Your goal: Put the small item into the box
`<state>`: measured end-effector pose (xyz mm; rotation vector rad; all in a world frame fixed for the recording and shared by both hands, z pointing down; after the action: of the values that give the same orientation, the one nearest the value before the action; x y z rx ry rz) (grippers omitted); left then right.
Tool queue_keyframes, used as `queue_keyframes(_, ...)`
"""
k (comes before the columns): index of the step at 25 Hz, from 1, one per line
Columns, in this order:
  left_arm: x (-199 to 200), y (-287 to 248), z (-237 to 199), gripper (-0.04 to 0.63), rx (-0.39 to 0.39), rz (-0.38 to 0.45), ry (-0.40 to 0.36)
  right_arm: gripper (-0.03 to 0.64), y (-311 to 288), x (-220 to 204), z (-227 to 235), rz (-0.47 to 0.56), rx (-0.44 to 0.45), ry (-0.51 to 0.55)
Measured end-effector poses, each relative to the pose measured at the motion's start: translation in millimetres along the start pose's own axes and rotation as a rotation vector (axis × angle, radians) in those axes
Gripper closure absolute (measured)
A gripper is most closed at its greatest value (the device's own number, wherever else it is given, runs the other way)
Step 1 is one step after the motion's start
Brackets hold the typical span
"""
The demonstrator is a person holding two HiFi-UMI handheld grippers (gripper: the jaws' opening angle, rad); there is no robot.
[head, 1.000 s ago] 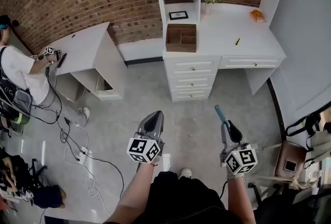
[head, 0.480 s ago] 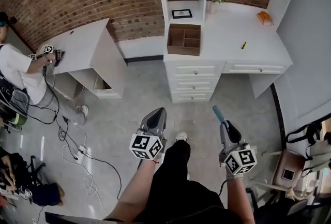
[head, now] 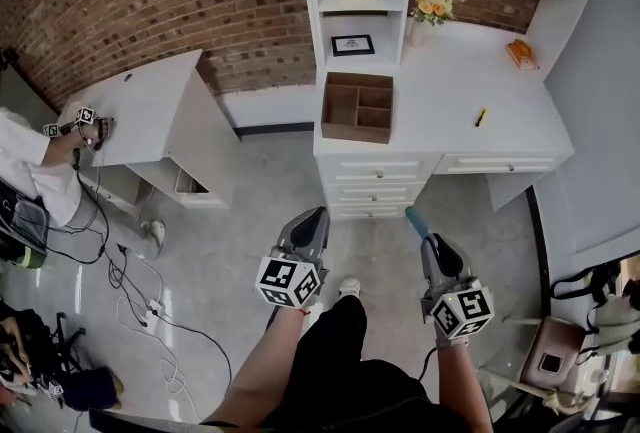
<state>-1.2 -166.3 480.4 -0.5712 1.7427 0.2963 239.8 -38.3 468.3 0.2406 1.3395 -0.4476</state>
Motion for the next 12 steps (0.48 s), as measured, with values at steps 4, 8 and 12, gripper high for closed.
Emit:
queue_keyframes(4, 6.3, -35.1, -11.2, 0.594, -0.001, -0.014, -0.005, 0.551, -31.0, 7.2, 20.5, -0.008, 0.004, -0.009)
queue_keyframes(8, 7.0, -68.6, -21.0, 0.594, -0.005, -0.034, -0.005, 0.551, -58.7, 11.5, 41.6, -0.022, 0.003, -0.017)
queue_keyframes(12, 8.8, -100.7, -30.1, 0.594, -0.012, -0.048, -0.004, 0.551, -85.4, 15.2, 61.3, -0.035, 0.003, -0.023)
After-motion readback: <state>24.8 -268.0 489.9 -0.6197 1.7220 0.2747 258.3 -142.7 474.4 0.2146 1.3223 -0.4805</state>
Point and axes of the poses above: the fingertips, and each gripper's own axes: y backward along the fingers, z to its right, x out of its top, the point moved 6 cm from there along y, backward along the fingers, and after that the axes turned 15 degrees about x, right-handed, at the moved point
